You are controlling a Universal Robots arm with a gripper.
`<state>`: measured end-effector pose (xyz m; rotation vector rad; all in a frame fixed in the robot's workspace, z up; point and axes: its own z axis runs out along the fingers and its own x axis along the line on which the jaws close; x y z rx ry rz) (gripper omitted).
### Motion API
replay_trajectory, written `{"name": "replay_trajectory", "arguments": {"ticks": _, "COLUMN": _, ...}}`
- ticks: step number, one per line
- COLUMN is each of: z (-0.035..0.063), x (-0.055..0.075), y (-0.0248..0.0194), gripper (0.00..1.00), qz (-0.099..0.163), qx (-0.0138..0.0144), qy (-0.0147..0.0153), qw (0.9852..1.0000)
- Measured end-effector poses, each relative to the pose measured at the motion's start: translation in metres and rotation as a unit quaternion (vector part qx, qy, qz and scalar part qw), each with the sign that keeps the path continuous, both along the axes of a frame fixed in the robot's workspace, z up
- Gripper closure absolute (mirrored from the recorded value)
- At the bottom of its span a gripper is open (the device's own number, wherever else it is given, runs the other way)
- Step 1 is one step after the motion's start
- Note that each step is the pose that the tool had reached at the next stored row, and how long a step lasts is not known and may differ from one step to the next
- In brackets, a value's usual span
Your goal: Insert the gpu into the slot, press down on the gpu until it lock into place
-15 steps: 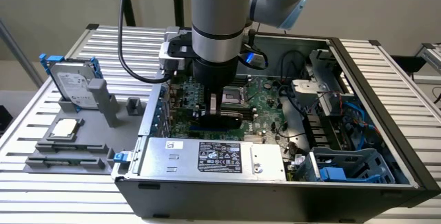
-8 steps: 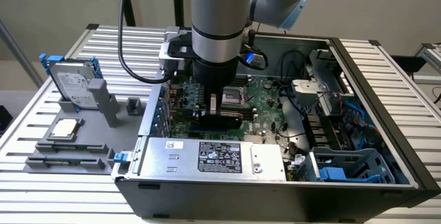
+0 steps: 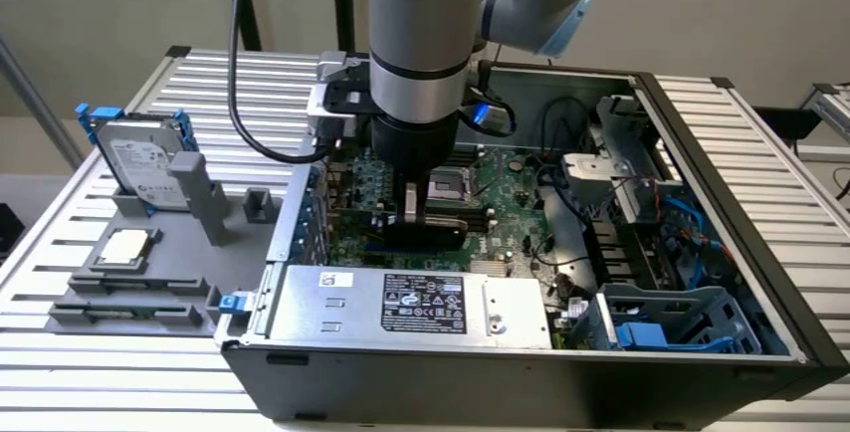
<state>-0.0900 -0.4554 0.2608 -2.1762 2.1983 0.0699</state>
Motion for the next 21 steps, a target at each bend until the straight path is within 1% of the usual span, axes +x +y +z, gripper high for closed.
{"name": "replay_trajectory", "arguments": {"ticks": 21, "z": -0.0066, "x": 0.0000, "y": 0.0000, "gripper": 0.74, "qz": 0.000, "qx": -0.0001, "qy": 0.0001, "qw": 1.0000}}
